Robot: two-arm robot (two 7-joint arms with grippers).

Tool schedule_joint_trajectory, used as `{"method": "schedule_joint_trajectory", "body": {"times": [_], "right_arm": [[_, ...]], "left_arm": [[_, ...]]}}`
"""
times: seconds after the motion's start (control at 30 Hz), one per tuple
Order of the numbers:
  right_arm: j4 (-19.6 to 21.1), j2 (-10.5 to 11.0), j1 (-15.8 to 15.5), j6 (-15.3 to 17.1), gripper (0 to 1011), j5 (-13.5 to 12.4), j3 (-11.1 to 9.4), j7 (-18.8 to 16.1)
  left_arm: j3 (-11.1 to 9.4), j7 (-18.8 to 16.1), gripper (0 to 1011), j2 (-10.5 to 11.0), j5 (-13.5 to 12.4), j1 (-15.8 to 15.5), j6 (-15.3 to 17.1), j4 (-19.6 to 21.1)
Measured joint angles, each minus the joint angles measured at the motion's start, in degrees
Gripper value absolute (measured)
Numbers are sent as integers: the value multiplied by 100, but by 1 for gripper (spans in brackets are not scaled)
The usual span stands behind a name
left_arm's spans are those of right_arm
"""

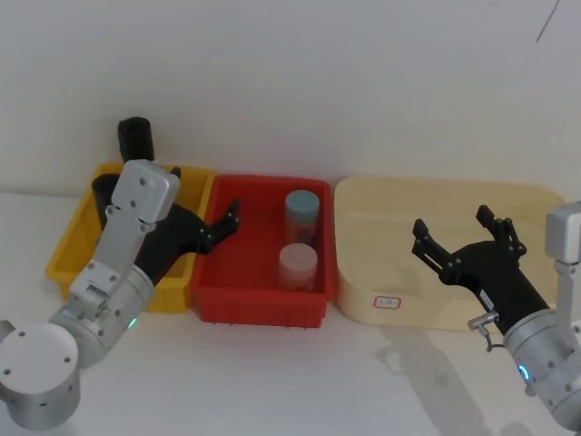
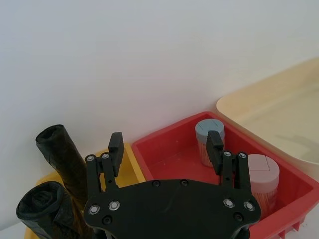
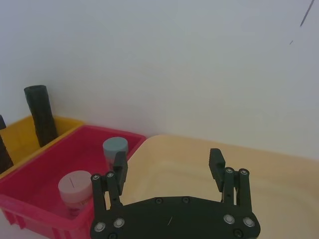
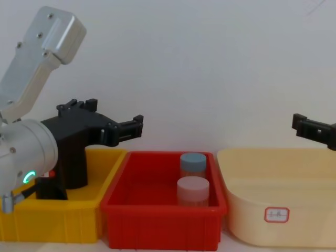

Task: Pick up the garbage bag with the one hand and transfer it to the other hand.

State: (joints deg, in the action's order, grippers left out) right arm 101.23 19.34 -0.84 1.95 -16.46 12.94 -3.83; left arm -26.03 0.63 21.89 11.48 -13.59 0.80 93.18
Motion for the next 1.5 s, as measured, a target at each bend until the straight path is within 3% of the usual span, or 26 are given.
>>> {"method": "schedule_joint_trajectory", "body": {"times": [0.73,0.93,1.23,1.37,1.4,1.5], "right_arm": [[0,-2,4,1,1000,0,0,-3],[13,-4,73,98,999,-14,27,-82],[103,-144,451,659,1000,-81,190,-177],[137,-281,697,1028,1000,-96,298,-174],[142,-309,746,1091,1000,-99,318,-172],[152,-410,899,1340,1000,-108,392,-149]], "left_arm": [[0,12,1002,4,-1,0,2,15],[53,148,1001,74,75,-3,155,152],[397,588,1001,360,545,-52,691,651],[771,936,1002,612,978,-49,1014,905],[771,936,1002,612,978,-49,1014,905],[1042,1160,1001,797,1253,-17,1172,997]]}}
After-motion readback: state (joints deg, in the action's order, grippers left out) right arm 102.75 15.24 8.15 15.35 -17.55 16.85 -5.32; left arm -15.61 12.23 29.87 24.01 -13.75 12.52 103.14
